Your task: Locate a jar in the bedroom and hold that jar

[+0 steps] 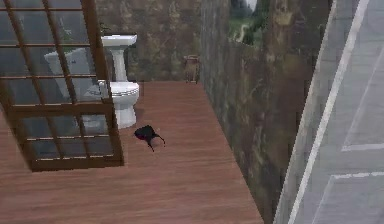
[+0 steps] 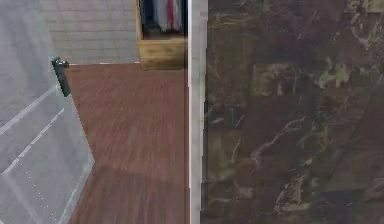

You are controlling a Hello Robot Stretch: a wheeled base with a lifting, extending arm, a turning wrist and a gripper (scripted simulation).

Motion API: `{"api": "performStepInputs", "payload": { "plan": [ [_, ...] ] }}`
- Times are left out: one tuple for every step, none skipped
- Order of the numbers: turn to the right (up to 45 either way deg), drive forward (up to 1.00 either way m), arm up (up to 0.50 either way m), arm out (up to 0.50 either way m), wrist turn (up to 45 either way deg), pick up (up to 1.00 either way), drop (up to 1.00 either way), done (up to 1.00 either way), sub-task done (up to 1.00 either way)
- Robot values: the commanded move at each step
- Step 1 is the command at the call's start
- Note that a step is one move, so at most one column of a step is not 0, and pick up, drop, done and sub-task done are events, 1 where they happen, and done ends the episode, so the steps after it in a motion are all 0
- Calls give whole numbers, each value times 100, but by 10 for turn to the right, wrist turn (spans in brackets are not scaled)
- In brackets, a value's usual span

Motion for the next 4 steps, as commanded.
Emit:
{"api": "performStepInputs", "payload": {
  "plan": [
    [450, 0, 0, 0, 0, 0, 0, 0, 0],
    [0, 55, 0, 0, 0, 0, 0, 0, 0],
    [390, 0, 0, 0, 0, 0, 0, 0, 0],
    [0, 60, 0, 0, 0, 0, 0, 0, 0]
  ]
}}
